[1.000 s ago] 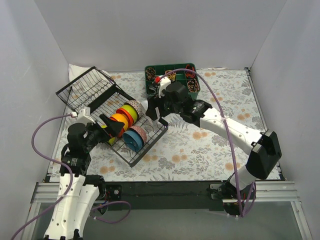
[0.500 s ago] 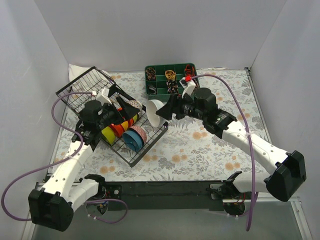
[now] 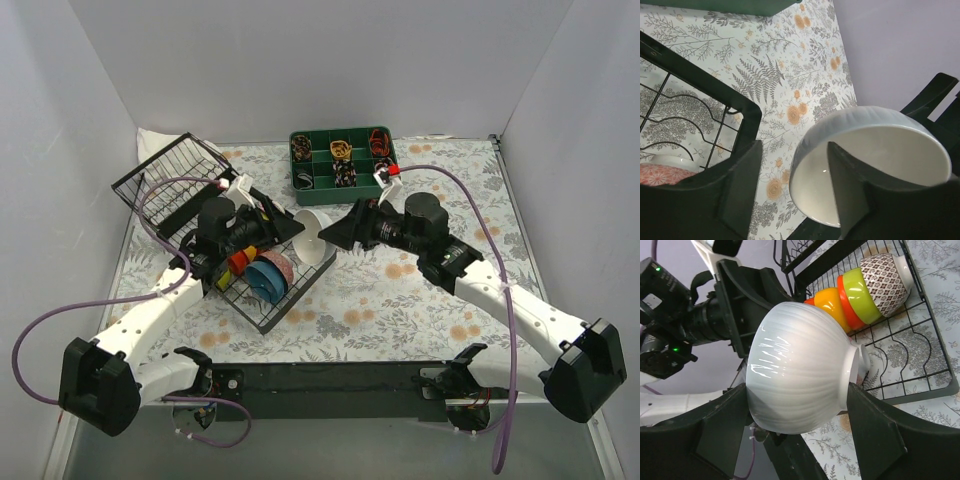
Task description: Unload the bowls from the dish rack
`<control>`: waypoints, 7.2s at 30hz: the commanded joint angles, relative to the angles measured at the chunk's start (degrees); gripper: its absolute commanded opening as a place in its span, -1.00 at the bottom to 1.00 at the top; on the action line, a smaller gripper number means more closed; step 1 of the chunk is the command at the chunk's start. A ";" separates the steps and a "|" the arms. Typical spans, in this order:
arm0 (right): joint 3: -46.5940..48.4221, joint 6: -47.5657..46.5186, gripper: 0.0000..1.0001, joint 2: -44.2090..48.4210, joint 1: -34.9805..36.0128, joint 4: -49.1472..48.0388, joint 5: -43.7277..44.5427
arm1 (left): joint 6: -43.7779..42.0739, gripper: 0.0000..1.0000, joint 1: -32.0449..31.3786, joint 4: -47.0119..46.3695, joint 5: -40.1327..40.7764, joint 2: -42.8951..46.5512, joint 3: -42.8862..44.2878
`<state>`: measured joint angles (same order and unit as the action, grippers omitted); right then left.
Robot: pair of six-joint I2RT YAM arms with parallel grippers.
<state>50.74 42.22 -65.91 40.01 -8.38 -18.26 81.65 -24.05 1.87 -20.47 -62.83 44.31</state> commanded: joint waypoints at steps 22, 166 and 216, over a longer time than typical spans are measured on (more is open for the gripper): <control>1.01 -8.98 0.71 9.75 -1.78 15.13 9.73 | -9.40 -1.00 -4.95 13.40 15.10 -3.26 9.20; 20.27 -14.97 0.82 -42.99 9.12 -4.36 -16.01 | 0.88 0.96 -1.00 46.47 30.31 21.69 7.80; 22.12 -15.32 0.05 -43.52 11.93 -3.13 -6.70 | 0.18 0.96 -0.91 47.88 29.87 23.81 7.54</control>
<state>70.72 27.20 -109.25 51.33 -10.66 -23.86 82.72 -25.23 49.32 10.00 -39.53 51.94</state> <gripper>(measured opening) 0.792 0.983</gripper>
